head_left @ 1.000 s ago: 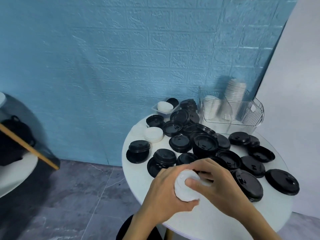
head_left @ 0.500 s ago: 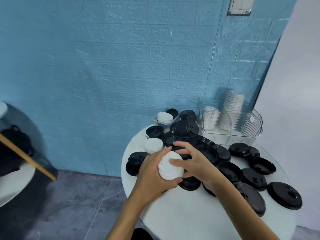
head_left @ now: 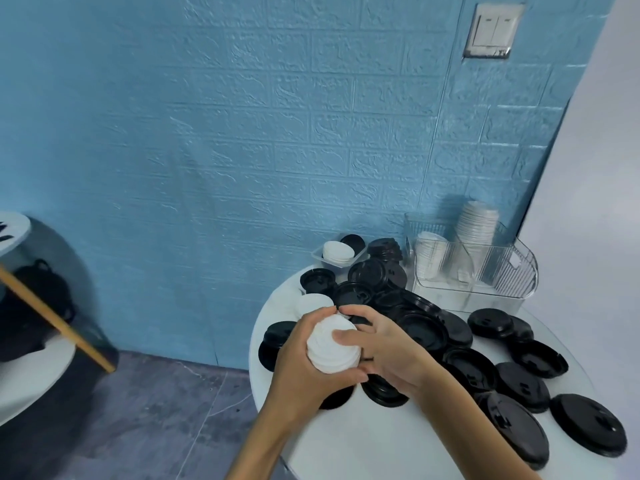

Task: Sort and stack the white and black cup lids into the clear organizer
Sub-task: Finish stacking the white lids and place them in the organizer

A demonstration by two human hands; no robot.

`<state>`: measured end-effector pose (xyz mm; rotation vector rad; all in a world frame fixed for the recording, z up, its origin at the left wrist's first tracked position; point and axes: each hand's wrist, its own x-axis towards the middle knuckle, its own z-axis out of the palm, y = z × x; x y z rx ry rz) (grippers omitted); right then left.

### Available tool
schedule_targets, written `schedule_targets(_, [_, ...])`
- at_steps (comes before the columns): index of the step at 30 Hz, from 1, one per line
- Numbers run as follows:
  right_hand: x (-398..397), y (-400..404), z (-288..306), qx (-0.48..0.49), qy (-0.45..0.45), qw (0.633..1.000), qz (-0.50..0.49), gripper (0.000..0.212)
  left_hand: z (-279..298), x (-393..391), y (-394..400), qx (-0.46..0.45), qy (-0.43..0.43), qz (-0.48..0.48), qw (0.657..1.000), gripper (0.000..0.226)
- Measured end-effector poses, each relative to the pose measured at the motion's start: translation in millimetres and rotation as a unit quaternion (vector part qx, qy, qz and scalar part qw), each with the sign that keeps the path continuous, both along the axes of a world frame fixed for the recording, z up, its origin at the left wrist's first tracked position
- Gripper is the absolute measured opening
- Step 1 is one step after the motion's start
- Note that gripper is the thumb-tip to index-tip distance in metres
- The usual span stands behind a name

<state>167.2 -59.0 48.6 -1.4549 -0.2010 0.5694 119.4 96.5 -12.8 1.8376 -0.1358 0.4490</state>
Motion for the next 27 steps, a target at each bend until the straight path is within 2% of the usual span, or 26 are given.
schedule_targets(4, [2.1,6.6,-0.3,-0.031,-0.010,0.999,0.033,0.043,-0.3,-3.2,5.9,0.002,-0.009,0.034,0.999,0.077])
schedule_targets(9, [29.0,10.4,14.0,-0.165,-0.097,0.973,0.125,0.035,-5.4,-1.2,20.6,-0.006,-0.006,0.059,0.998,0.079])
schedule_targets(11, [49.2,15.1,21.5,-0.250,-0.169,0.945,0.124,0.040,-10.3,1.4,29.6,-0.014,-0.002,0.071,0.997,0.081])
schedule_targets(13, [72.5,25.4,26.1,-0.314,-0.251,0.912,0.080,0.045,-14.0,3.3,37.2,-0.023,-0.005,0.080,0.997,0.084])
schedule_targets(15, [92.2,40.1,24.2,-0.346,-0.312,0.883,0.054,0.047,-18.7,5.6,42.1,-0.024,-0.004,0.091,0.996,0.085])
schedule_targets(18, [114.6,63.4,10.2,-0.388,-0.376,0.836,0.092,0.051,-25.9,10.7,45.2,-0.032,-0.007,0.107,0.994,0.088])
schedule_targets(24, [135.5,88.9,-12.7,-0.499,-0.370,0.756,0.206,0.067,-27.5,20.3,46.3,-0.035,-0.005,0.105,0.994,0.086])
schedule_targets(27, [137.8,92.8,-16.3,-0.564,-0.386,0.694,0.227,0.080,-25.0,19.0,48.4,-0.033,-0.003,0.108,0.994,0.084])
